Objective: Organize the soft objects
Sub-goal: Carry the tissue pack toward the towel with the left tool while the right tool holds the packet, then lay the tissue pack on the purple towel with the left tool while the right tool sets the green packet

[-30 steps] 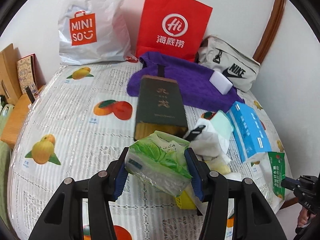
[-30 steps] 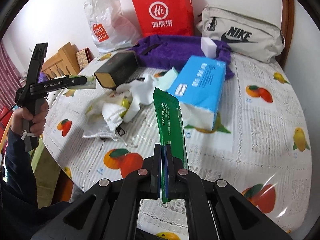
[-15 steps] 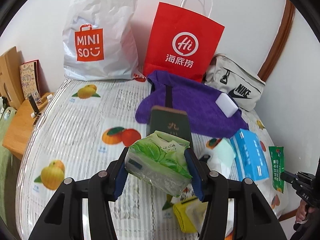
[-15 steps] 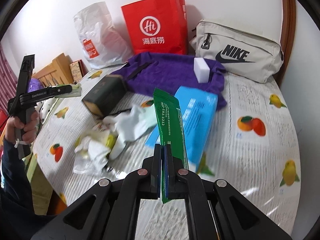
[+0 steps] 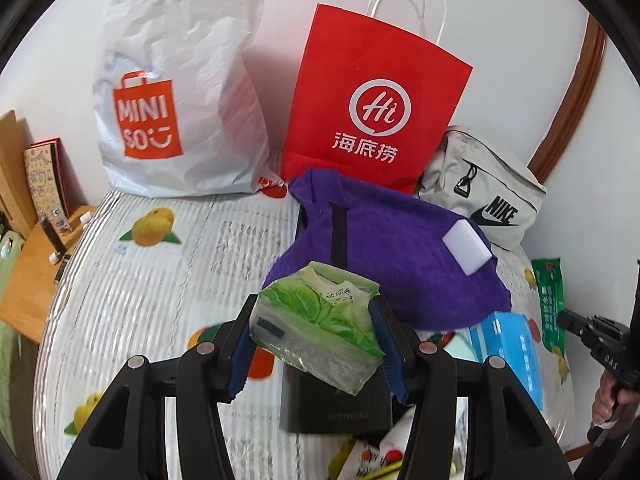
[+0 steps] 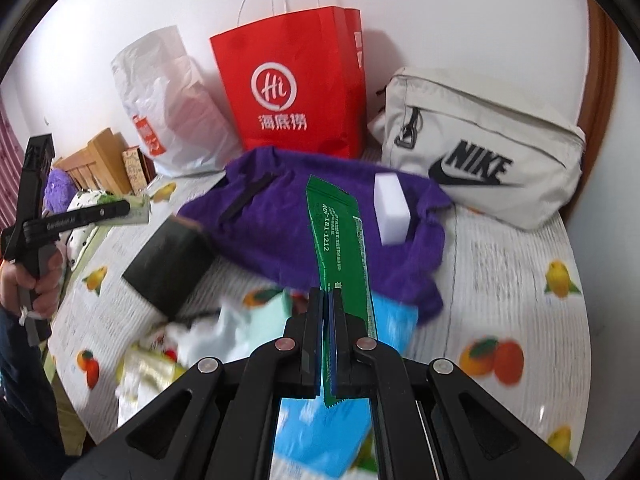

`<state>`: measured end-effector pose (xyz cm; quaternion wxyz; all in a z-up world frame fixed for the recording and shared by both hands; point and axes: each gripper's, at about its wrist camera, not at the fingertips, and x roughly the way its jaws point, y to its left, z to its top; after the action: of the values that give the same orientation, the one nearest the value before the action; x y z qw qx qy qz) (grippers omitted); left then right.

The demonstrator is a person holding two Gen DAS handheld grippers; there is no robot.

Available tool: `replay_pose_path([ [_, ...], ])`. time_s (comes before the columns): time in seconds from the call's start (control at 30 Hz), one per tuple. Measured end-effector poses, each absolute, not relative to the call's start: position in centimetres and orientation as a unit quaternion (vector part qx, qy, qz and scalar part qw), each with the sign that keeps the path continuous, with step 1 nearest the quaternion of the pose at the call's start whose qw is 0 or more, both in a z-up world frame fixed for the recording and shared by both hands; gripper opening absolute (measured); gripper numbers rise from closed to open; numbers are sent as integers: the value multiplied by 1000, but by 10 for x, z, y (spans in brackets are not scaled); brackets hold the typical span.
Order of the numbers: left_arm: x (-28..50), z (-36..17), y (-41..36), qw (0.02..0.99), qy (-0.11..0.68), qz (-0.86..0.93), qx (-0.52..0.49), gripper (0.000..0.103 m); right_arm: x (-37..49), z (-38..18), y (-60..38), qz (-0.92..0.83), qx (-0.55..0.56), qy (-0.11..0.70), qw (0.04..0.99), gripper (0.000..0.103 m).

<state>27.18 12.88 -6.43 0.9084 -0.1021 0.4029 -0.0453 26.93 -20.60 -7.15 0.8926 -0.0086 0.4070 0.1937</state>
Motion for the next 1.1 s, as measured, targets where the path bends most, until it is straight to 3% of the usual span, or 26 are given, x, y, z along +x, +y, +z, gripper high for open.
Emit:
replay_pose_path([
  [0.43, 333, -69, 112, 902, 418, -57, -94, 52, 367, -111, -181, 201, -42, 452, 868, 2],
  [0.9, 383, -90, 93, 886, 447, -85, -93, 52, 404, -154, -170, 187, -68, 518, 832, 3],
  [1.03, 394, -101, 77, 876, 467, -97, -78, 52, 405, -158, -167, 194, -67, 522, 828, 6],
  [1.1, 399, -106, 71, 870, 476, -102, -78, 52, 404, -158, -168, 196, -67, 520, 829, 17],
])
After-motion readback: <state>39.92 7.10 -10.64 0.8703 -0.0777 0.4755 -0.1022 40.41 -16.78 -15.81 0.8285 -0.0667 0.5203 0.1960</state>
